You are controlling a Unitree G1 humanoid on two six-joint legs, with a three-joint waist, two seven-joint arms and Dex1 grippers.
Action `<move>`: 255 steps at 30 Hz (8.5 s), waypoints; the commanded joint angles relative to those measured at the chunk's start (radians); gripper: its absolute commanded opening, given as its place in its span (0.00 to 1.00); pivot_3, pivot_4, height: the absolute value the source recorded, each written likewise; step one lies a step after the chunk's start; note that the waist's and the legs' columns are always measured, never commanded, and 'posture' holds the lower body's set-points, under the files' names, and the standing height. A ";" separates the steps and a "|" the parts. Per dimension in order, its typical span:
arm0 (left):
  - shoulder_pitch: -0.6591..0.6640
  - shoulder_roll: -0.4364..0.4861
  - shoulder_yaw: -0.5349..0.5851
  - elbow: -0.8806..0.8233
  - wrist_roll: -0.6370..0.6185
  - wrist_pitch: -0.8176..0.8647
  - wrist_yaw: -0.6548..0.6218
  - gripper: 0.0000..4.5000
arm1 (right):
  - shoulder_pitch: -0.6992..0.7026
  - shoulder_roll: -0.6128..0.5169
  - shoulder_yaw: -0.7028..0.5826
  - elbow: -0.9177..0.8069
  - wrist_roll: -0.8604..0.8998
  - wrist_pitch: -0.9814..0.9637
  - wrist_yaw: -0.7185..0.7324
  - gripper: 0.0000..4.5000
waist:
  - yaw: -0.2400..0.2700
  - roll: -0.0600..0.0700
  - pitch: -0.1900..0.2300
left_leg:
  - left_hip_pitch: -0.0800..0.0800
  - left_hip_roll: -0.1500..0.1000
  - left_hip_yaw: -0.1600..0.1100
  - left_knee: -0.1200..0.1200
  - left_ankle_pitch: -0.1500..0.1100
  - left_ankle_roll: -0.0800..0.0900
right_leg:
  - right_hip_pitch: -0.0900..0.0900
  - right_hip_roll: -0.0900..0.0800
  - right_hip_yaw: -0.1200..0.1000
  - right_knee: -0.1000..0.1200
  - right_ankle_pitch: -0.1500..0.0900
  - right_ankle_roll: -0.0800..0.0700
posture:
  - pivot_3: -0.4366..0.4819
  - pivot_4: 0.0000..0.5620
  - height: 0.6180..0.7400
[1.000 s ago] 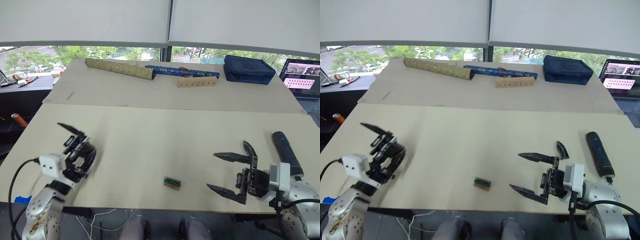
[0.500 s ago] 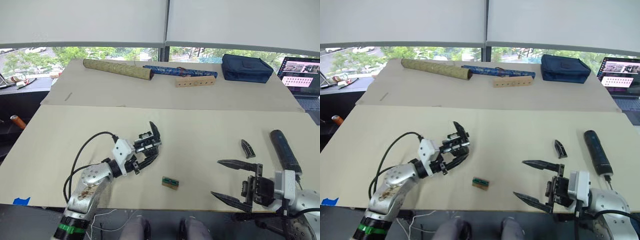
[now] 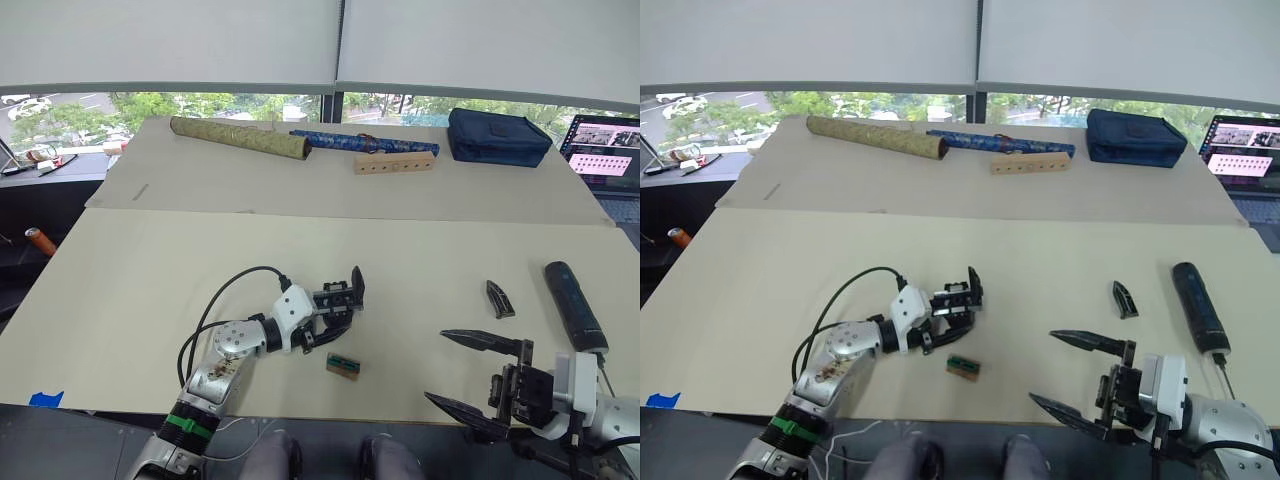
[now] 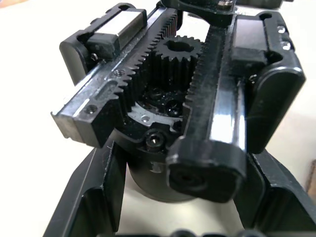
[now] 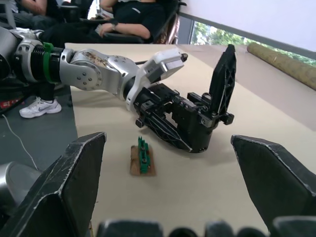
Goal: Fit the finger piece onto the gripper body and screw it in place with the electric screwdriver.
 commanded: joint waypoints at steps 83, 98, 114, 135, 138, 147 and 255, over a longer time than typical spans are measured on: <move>-0.006 0.083 0.107 -0.112 -0.032 0.194 -0.077 1.00 | 0.129 0.050 -0.016 -0.045 -0.056 -0.109 -0.009 1.00 | 0.002 0.003 0.000 | -0.002 0.000 -0.002 0.007 -0.003 0.004 | 0.001 -0.002 0.000 0.002 0.000 0.002 | 0.48 0.27 1.00; -0.423 0.080 0.038 0.609 -0.009 -0.250 -0.588 1.00 | 0.098 0.039 -0.016 -0.039 -0.062 -0.100 -0.021 1.00 | 0.002 0.003 0.000 | -0.003 -0.001 0.000 0.009 -0.001 0.001 | 0.001 0.000 0.000 0.001 0.000 0.003 | 0.48 0.27 1.00; -0.491 -0.023 0.074 0.821 0.025 -0.453 -0.601 0.61 | 0.174 0.033 -0.048 -0.082 -0.065 -0.111 -0.049 1.00 | 0.000 0.003 0.000 | -0.003 -0.001 0.000 0.009 -0.003 0.006 | 0.001 0.000 0.000 0.002 0.001 0.003 | 0.48 0.27 1.00; -0.122 -0.040 0.041 -0.020 0.071 0.085 -0.099 0.52 | 0.157 0.063 0.011 -0.064 -0.107 -0.132 -0.075 1.00 | -0.004 0.004 0.000 | -0.004 -0.001 -0.001 0.009 -0.003 0.004 | 0.000 -0.001 0.000 0.002 0.001 0.004 | 0.48 0.27 1.00; -0.110 -0.036 0.024 -0.019 0.076 0.081 -0.086 0.52 | 0.154 0.059 0.009 -0.061 -0.104 -0.131 -0.072 1.00 | -0.002 0.004 0.000 | -0.004 -0.001 -0.001 0.009 -0.002 0.004 | 0.000 0.000 0.000 0.002 0.001 0.003 | 0.48 0.27 1.00; -0.103 -0.041 -0.010 -0.003 0.080 0.140 -0.045 0.52 | 0.146 0.049 0.002 -0.057 -0.098 -0.124 -0.068 1.00 | 0.002 0.004 0.000 | -0.003 -0.001 -0.002 0.009 -0.003 0.004 | 0.000 -0.001 0.000 0.002 0.001 0.003 | 0.48 0.27 1.00; -0.406 -0.142 0.439 -0.320 -0.768 0.606 0.444 1.00 | -1.033 0.139 0.472 0.001 -0.683 0.476 -0.721 0.25 | -0.031 0.006 0.001 | -0.007 0.000 -0.003 0.007 0.008 -0.013 | -0.003 0.009 0.004 0.002 0.000 0.003 | 0.48 0.27 1.00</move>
